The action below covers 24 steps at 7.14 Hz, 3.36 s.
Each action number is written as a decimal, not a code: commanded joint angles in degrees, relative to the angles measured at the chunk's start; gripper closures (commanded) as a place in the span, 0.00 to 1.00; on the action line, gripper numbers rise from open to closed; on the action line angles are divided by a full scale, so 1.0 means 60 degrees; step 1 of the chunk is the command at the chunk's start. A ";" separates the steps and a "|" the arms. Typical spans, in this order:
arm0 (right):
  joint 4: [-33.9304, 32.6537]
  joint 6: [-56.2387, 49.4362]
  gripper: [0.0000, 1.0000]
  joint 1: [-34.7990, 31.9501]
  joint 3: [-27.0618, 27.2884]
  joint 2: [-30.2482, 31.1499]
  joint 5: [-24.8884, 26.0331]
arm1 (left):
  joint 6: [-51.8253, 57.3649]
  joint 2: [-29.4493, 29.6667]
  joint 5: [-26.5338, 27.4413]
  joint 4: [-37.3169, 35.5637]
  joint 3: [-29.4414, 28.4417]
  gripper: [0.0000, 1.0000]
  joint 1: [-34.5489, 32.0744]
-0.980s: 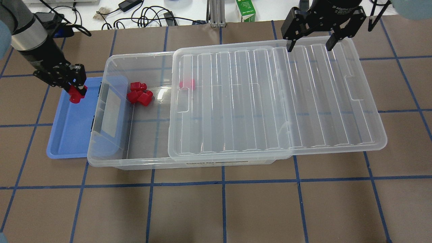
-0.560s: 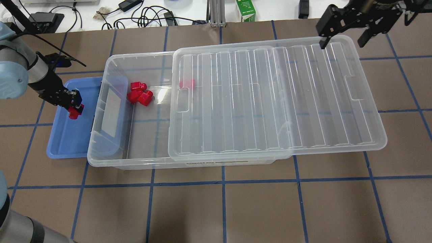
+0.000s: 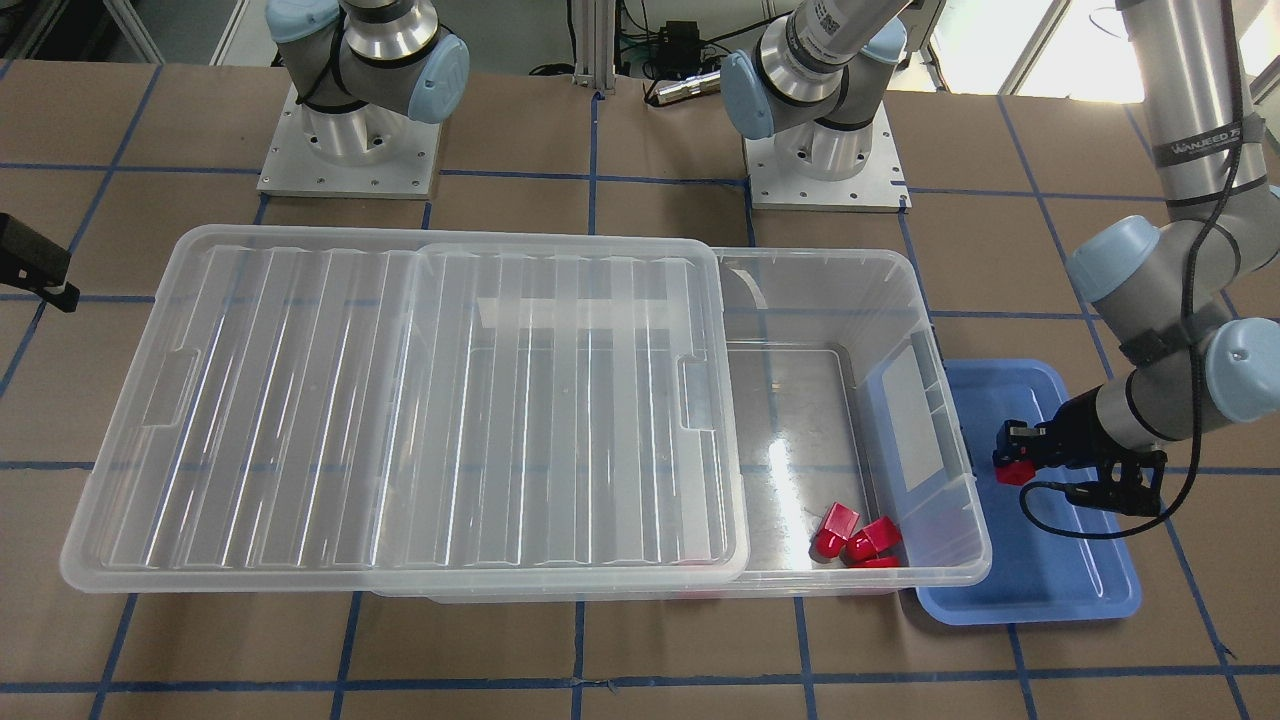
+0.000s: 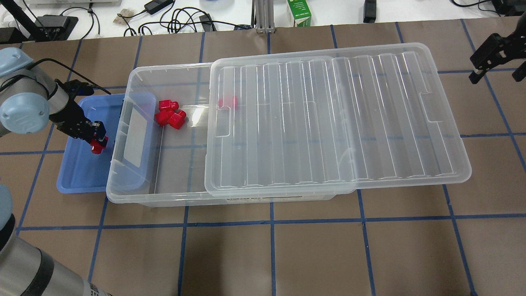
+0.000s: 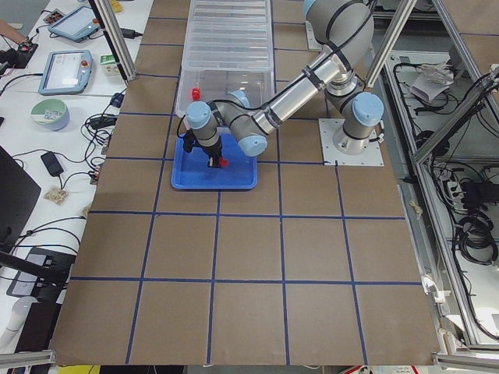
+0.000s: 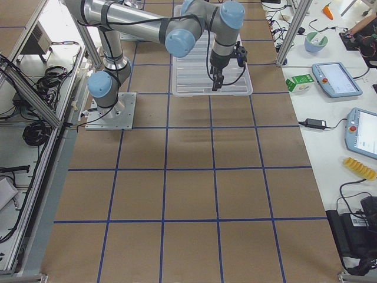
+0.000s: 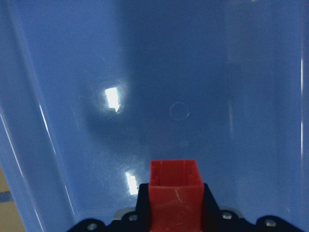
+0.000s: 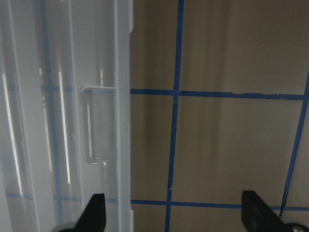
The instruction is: Place red block in blue tray from box
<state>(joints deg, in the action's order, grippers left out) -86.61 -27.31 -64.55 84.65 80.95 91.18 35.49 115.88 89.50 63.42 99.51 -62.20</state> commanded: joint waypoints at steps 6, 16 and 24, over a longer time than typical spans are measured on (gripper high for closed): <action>-0.1633 -0.0297 0.00 0.0300 0.1989 -0.0396 0.0228 | -0.3546 -0.2272 0.0141 0.5861 -0.3752 0.00 -0.3409; -0.2468 0.3188 0.00 -0.3419 0.2050 -0.0352 -0.0710 | -0.5021 -0.3932 0.0376 0.4313 -0.2523 0.00 -0.4782; -0.0879 0.5237 0.00 -0.4999 -0.0582 0.0965 0.0104 | -0.5022 -0.3947 0.0317 0.4225 -0.2303 0.00 -0.4707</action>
<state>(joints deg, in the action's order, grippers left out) -96.07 0.02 -91.10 85.40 85.48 88.99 5.47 92.23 91.14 88.77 85.63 -90.44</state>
